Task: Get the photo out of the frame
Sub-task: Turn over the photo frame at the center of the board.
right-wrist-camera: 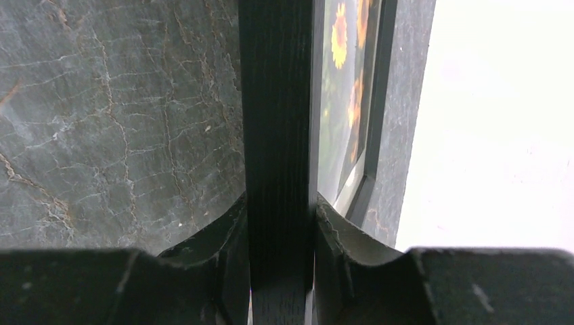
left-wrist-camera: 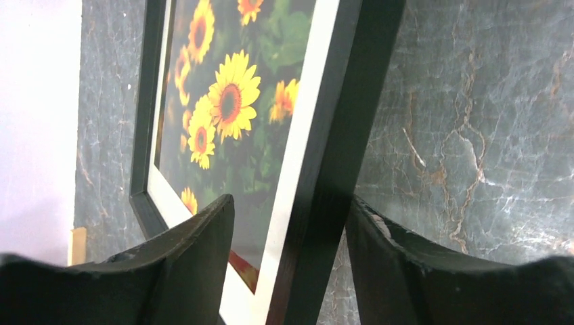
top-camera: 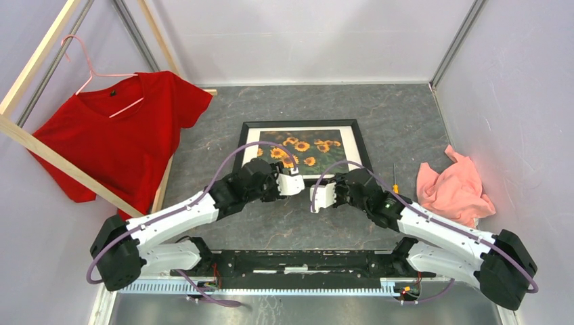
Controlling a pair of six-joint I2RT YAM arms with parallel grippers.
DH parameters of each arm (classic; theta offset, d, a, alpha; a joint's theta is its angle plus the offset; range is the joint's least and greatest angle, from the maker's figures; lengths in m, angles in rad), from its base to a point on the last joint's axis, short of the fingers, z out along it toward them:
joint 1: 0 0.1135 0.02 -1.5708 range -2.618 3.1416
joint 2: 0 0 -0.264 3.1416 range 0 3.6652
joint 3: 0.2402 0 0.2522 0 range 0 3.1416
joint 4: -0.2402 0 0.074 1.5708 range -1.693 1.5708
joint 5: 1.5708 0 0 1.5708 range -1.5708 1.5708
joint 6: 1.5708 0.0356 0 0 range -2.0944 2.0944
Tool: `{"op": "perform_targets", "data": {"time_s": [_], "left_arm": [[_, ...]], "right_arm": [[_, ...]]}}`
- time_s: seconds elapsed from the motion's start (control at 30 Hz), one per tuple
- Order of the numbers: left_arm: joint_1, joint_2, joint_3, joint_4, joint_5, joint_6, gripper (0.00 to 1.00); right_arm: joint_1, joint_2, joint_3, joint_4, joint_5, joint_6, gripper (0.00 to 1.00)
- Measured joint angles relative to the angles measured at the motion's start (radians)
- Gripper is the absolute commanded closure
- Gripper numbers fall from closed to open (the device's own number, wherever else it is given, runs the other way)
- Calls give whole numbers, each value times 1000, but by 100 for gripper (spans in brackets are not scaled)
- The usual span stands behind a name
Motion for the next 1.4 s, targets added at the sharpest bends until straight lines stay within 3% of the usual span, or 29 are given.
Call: {"op": "perform_targets", "data": {"time_s": [0.1, 0.17, 0.2, 0.53, 0.8, 1.07, 1.4], "left_arm": [[33, 0, 39, -33, 38, -29, 16], [62, -4, 57, -49, 63, -44, 2], [77, -10, 64, -55, 78, -52, 0], [178, -181, 187, -127, 137, -63, 0], [201, -279, 258, -238, 123, -62, 0], [221, -318, 312, -283, 118, -62, 0], [240, -320, 311, -285, 128, -63, 0]], "right_arm": [[6, -7, -2, 2, 11, 2, 100], [6, -15, 0, -2, 12, 7, 100], [7, -15, 5, -9, 12, 11, 100], [8, 34, 183, -168, 7, 89, 100], [-15, 197, 506, -335, -32, 214, 100], [-84, 328, 827, -441, -106, 365, 100], [-241, 412, 998, -499, -252, 542, 100]]}}
